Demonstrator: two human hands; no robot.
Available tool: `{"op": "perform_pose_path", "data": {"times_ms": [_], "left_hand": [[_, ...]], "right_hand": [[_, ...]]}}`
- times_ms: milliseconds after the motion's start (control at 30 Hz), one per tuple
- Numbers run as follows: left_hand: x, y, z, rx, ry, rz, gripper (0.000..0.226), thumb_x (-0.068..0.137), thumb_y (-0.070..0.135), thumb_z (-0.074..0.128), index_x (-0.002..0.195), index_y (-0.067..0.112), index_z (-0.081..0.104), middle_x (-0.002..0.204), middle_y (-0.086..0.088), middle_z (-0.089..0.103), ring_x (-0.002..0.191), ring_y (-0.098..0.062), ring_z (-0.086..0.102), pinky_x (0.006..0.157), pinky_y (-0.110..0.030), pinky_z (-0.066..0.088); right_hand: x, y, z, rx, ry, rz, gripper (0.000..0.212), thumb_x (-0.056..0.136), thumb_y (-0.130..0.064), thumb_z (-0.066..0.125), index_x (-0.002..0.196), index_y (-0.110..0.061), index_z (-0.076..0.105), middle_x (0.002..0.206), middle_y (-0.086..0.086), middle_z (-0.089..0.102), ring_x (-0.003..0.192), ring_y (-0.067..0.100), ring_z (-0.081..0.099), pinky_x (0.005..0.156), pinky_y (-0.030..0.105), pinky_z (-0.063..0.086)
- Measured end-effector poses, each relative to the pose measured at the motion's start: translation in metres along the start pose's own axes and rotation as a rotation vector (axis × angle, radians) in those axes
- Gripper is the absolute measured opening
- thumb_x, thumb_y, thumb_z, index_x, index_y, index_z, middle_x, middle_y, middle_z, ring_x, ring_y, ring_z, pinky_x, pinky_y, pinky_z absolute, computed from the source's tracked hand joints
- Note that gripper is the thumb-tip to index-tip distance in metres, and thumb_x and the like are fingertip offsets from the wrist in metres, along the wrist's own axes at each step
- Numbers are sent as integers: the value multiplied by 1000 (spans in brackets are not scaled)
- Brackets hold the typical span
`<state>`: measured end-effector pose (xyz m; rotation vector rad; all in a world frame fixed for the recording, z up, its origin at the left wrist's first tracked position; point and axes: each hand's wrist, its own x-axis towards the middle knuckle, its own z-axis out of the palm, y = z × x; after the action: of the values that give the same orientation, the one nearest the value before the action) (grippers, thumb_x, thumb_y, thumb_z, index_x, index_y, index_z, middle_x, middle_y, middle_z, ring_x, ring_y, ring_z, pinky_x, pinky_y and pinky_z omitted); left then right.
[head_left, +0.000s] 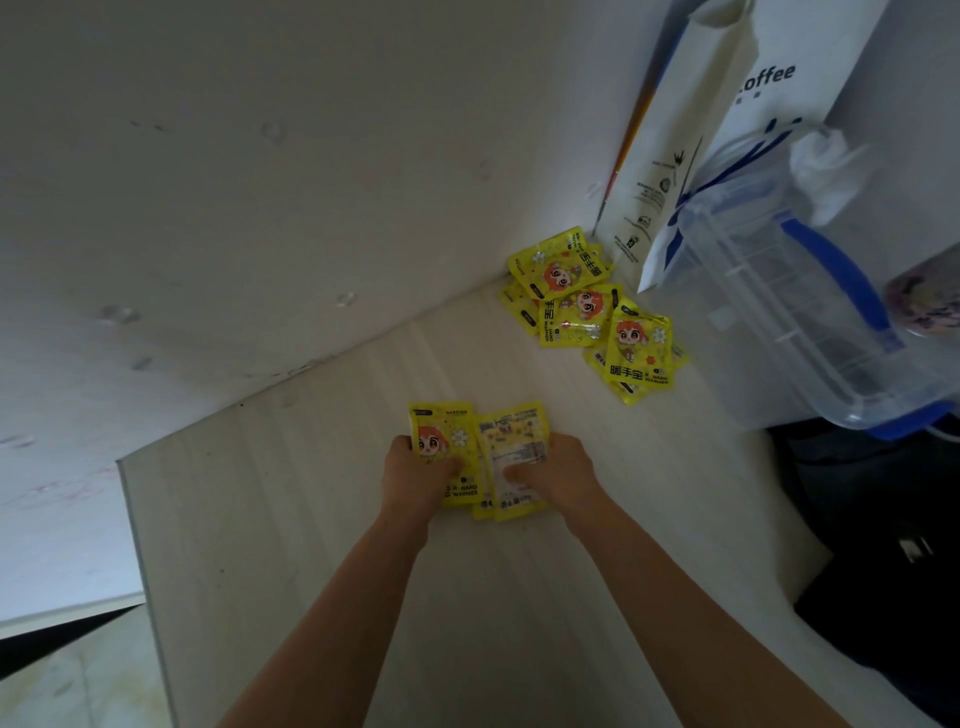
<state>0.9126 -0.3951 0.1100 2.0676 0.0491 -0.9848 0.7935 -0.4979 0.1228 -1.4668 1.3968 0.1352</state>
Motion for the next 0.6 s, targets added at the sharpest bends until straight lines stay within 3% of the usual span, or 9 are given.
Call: {"op": "perform_pose_path", "data": {"times_ms": [100, 333, 533, 600], "left_hand": [[-2, -1, -1, -6, -11, 9, 36, 73, 7, 77, 97, 15, 51, 90, 0, 62, 85, -23, 64, 76, -38, 56], [-6, -5, 0, 21, -31, 15, 32, 72, 9, 76, 90, 21, 52, 91, -2, 65, 87, -25, 66, 81, -45, 57], [-8, -6, 1, -1, -36, -3, 29, 70, 8, 76, 91, 19, 60, 95, -5, 69, 87, -26, 67, 82, -47, 57], [-9, -7, 0, -16, -40, -10, 27, 72, 6, 76, 93, 16, 63, 95, -6, 70, 86, -25, 68, 82, -46, 58]], "right_hand": [[-5, -2, -2, 8, -4, -26, 18, 72, -12, 79, 87, -15, 69, 100, 13, 73, 92, 26, 69, 87, 40, 55], [-17, -8, 5, -44, 34, -84, 23, 74, -8, 73, 96, 0, 69, 98, 17, 71, 92, 29, 67, 81, 38, 52], [-12, -7, 6, 32, 71, -7, 27, 74, -15, 73, 100, -9, 66, 100, 10, 69, 91, 26, 66, 76, 30, 51], [-10, -4, 2, 44, 68, 13, 16, 76, -14, 73, 89, -11, 64, 95, 8, 66, 86, 23, 62, 73, 28, 48]]}}
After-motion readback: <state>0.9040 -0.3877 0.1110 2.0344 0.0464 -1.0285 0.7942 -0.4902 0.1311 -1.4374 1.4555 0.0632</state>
